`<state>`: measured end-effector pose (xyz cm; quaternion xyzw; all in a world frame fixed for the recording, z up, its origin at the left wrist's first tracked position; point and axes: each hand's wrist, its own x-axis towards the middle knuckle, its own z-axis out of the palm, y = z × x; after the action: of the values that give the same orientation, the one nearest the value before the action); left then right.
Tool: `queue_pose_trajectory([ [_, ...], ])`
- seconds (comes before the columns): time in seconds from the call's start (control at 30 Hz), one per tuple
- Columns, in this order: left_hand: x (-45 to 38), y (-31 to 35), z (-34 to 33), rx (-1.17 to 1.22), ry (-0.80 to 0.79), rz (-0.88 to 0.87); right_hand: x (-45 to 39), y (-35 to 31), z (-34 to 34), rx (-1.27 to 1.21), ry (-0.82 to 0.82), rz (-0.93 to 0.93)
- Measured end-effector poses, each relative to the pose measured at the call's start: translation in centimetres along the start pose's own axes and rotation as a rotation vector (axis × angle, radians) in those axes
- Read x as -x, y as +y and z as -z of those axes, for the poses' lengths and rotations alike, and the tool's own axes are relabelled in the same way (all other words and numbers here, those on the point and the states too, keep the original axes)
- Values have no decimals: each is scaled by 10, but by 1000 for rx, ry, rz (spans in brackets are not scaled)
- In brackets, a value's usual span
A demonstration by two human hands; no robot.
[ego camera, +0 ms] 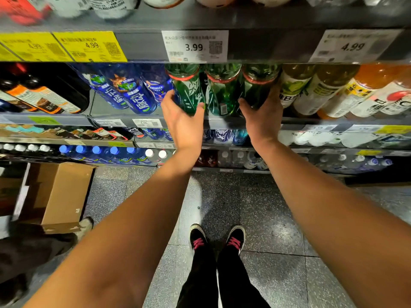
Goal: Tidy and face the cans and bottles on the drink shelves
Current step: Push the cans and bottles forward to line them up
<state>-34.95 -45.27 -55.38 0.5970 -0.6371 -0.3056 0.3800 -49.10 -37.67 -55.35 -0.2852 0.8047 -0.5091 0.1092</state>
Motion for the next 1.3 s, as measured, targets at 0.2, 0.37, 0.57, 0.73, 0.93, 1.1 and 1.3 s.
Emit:
queue_pose_trajectory([
  [0.2, -18, 6, -11, -76, -56, 125, -2, 6, -1, -1, -19, 0],
  [0.37, -24, 5, -8, -130, -83, 85, -2, 5, 0, -15, -18, -7],
  [0.57, -30, 3, 2, -103, -158, 99, -1, 2, 2, -6, -37, -40],
  [0.73, -28, -1, 16, -67, -268, 117, 9, -2, 9, -4, -105, -107],
  [0.93, -21, -27, 71, 24, -77, 43, 81, -39, -7, -37, 76, -80],
  [1.1, -60, -69, 121, 11, 63, 86, 122, -70, -70, -11, -202, -29],
  [1.3, -113, -105, 140, 34, 12, 89, 125, -104, -157, 59, -202, -4],
])
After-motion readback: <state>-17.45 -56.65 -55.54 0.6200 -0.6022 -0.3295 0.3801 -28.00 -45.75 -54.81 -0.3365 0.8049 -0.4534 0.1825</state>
